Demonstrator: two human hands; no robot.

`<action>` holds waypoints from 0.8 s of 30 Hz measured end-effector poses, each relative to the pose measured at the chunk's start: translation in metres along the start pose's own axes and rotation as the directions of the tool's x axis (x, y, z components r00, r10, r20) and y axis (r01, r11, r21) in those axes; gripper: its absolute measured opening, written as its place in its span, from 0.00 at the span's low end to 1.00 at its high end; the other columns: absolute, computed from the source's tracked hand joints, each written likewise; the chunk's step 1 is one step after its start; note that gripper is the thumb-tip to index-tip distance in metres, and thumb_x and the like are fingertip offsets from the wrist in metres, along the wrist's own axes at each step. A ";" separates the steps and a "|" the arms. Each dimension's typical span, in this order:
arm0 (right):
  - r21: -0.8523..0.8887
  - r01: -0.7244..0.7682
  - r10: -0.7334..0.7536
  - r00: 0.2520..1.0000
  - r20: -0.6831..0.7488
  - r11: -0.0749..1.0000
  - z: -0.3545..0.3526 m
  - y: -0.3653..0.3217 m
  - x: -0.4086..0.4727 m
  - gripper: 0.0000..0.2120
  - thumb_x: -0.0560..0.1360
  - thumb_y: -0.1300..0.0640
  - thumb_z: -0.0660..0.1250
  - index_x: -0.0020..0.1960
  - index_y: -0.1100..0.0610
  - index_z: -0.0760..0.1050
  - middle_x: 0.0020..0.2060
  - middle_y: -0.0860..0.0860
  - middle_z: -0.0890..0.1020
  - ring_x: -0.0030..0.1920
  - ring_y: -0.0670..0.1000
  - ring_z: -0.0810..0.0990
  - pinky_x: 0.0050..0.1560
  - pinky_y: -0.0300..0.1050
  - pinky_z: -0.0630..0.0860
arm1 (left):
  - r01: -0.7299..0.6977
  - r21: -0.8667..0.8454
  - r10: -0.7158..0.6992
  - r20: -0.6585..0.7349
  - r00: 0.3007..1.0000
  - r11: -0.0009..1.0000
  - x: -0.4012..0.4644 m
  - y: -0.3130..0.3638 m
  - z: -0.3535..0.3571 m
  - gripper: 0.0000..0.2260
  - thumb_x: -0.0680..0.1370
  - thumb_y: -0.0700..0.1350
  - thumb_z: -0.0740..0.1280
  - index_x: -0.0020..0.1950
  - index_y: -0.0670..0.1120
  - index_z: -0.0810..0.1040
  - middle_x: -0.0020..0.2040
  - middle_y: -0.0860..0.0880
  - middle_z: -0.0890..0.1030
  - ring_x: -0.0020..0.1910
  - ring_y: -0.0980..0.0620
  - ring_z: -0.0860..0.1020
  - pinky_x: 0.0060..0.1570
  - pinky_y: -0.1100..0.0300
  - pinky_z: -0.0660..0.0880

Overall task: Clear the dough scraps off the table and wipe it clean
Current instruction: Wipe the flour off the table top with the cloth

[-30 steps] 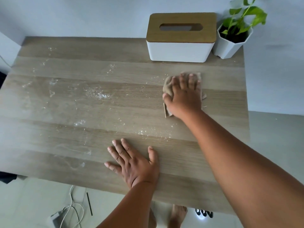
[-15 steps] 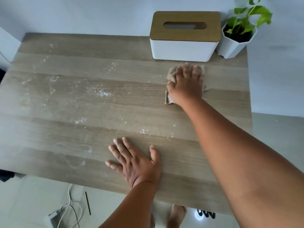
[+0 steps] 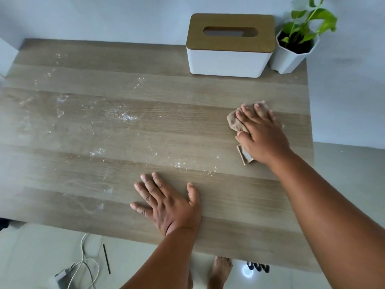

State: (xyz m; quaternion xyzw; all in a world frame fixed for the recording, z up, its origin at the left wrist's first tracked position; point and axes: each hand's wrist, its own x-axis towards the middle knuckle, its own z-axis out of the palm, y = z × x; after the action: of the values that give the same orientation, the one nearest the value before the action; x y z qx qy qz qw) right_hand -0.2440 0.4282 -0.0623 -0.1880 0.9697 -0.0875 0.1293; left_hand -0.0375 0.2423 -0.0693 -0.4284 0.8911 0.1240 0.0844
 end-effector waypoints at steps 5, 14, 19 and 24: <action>0.029 -0.093 0.094 0.995 -0.035 0.995 0.015 -0.065 0.001 0.29 0.81 0.43 0.53 0.81 0.49 0.61 0.84 0.51 0.54 0.83 0.61 0.46 0.81 0.66 0.43 | 0.002 0.001 -0.002 0.003 1.000 1.000 -0.002 0.000 -0.001 0.45 0.75 0.68 0.49 0.84 0.43 0.43 0.85 0.44 0.40 0.82 0.44 0.33 0.77 0.34 0.34; -0.154 0.119 -0.122 0.992 -0.013 0.981 0.041 -0.004 -0.128 0.31 0.83 0.38 0.50 0.83 0.49 0.56 0.84 0.49 0.52 0.84 0.56 0.44 0.81 0.66 0.49 | 0.005 -0.032 -0.005 -0.011 1.000 0.999 -0.001 -0.001 0.002 0.40 0.77 0.62 0.48 0.84 0.44 0.43 0.85 0.45 0.40 0.82 0.45 0.34 0.77 0.34 0.33; -0.084 -0.270 0.262 0.960 -0.096 0.959 0.033 -0.040 -0.079 0.33 0.79 0.41 0.50 0.82 0.51 0.60 0.83 0.55 0.56 0.83 0.63 0.48 0.80 0.68 0.45 | 0.005 -0.037 -0.005 -0.018 1.000 0.999 0.000 -0.003 0.005 0.39 0.78 0.62 0.48 0.85 0.45 0.43 0.85 0.45 0.40 0.82 0.45 0.34 0.77 0.35 0.32; -0.093 0.042 -0.050 0.995 -0.086 0.995 0.050 -0.109 -0.079 0.31 0.79 0.41 0.53 0.80 0.50 0.63 0.82 0.55 0.59 0.83 0.64 0.50 0.79 0.69 0.49 | 0.004 -0.052 -0.005 -0.022 1.000 0.999 -0.001 -0.001 0.004 0.38 0.78 0.60 0.49 0.85 0.45 0.44 0.85 0.46 0.41 0.83 0.46 0.35 0.77 0.34 0.33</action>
State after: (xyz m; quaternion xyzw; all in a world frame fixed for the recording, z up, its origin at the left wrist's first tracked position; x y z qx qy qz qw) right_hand -0.1215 0.3529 -0.0691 -0.2121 0.9728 -0.0543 0.0757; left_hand -0.0356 0.2435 -0.0726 -0.4337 0.8874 0.1424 0.0634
